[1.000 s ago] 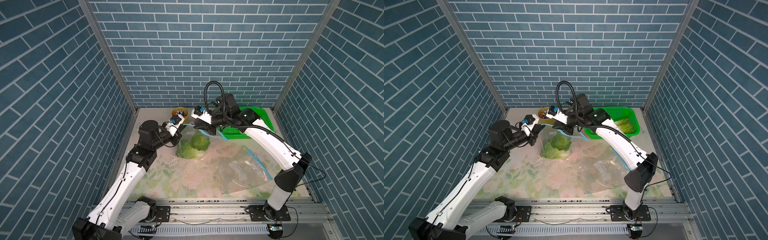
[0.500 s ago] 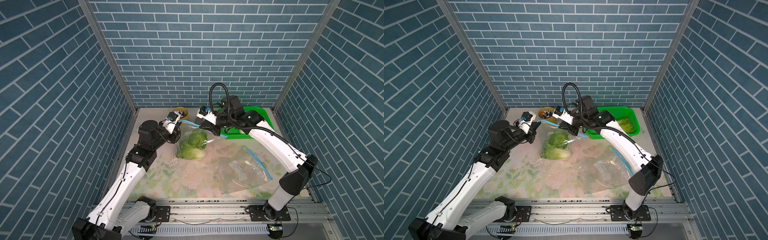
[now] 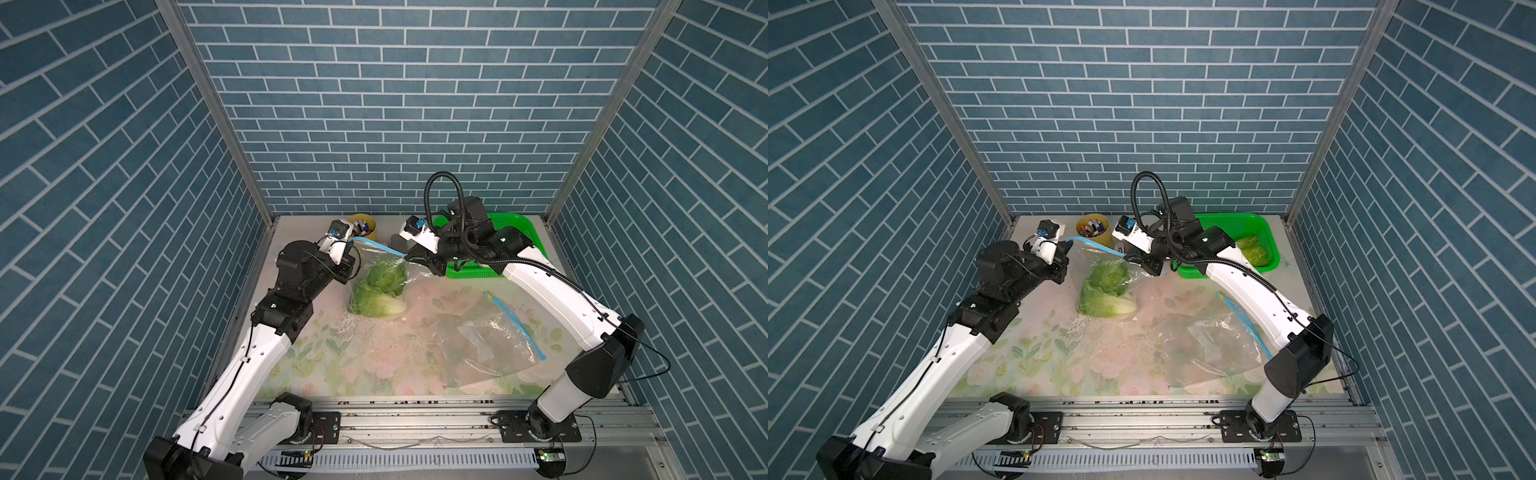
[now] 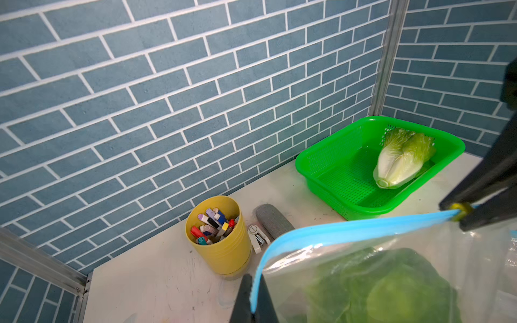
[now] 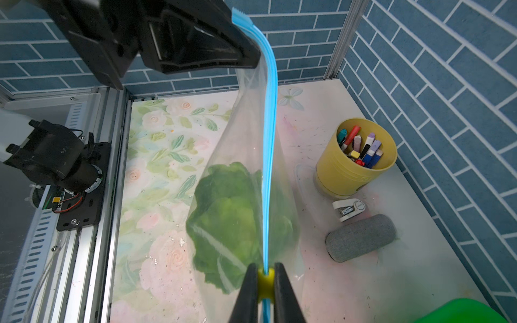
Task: Put the chinese cabbages into a zipper bag and zip it
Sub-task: Zip the zipper on the zipper food storage bag.
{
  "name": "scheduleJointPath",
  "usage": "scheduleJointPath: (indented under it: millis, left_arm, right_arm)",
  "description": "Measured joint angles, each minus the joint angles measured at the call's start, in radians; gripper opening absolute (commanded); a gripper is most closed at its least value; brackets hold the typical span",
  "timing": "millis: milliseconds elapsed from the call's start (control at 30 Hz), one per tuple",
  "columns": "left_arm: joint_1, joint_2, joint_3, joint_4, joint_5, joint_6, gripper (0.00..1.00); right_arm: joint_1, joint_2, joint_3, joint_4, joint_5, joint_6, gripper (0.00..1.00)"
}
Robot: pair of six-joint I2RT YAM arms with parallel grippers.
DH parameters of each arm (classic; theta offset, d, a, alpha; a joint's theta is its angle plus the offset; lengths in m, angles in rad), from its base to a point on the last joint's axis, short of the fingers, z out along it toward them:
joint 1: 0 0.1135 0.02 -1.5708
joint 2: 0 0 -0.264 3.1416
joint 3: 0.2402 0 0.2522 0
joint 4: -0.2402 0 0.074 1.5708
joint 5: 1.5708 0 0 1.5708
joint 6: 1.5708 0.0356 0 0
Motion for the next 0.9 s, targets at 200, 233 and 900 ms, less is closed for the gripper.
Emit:
scheduleJointPath:
  millis: [200,233,900]
  left_arm:
    - [0.013,0.002,0.006,-0.004,-0.034,-0.022,0.00]
    - [0.014,0.004,0.008,-0.005,-0.040,-0.026,0.00]
    - [0.049,0.020,0.013,-0.025,-0.090,-0.107,0.00]
  right_arm:
    - [-0.008,-0.027,-0.033,0.008,0.018,0.006,0.00]
    - [-0.009,-0.030,-0.038,0.008,0.021,0.008,0.00]
    - [-0.033,-0.129,-0.195,0.063,0.044,0.037,0.00]
